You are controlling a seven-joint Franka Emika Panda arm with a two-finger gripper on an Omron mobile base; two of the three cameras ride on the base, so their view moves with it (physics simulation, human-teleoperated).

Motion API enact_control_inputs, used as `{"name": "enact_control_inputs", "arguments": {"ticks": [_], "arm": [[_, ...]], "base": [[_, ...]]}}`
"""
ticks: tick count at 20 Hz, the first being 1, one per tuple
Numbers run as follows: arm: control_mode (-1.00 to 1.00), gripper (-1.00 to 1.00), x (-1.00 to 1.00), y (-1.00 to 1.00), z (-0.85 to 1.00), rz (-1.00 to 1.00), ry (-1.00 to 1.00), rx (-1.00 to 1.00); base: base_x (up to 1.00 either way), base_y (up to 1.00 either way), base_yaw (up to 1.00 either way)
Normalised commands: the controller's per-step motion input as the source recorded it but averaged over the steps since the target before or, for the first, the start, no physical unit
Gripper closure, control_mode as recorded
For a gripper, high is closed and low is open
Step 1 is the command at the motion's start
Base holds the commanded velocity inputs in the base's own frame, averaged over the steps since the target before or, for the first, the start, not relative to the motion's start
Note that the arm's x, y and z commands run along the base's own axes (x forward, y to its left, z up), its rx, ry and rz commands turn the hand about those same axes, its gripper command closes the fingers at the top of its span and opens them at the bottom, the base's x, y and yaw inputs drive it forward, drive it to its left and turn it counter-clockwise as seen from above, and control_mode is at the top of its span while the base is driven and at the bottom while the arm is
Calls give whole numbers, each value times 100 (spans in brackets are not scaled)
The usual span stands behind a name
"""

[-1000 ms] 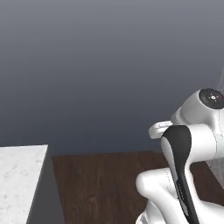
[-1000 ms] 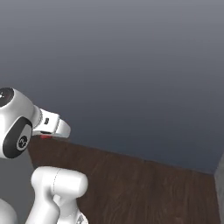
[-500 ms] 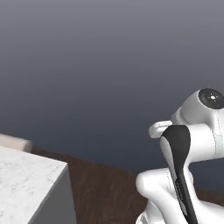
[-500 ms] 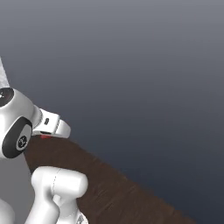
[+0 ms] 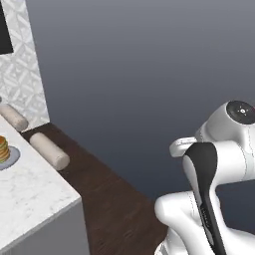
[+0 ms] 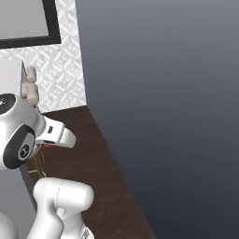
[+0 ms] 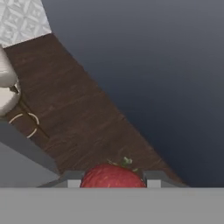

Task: Take the strawberry from the fridge and place it on top of the pancake, located on the dining counter.

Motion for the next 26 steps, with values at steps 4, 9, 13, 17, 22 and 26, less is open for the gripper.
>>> {"name": "enact_control_inputs", "arguments": {"ticks": [4, 9, 13, 17, 22, 26], "arm": [[100, 100, 0, 0, 0, 0, 0, 0], [100, 100, 0, 0, 0, 0, 0, 0], [100, 100, 0, 0, 0, 0, 0, 0], [100, 100, 0, 0, 0, 0, 0, 0], [100, 100, 0, 0, 0, 0, 0, 0], [100, 100, 0, 0, 0, 0, 0, 0]], "base": [[82, -33, 85], [91, -25, 85], [87, -81, 63], [52, -99, 62], [66, -50, 81], [52, -43, 87]]}}
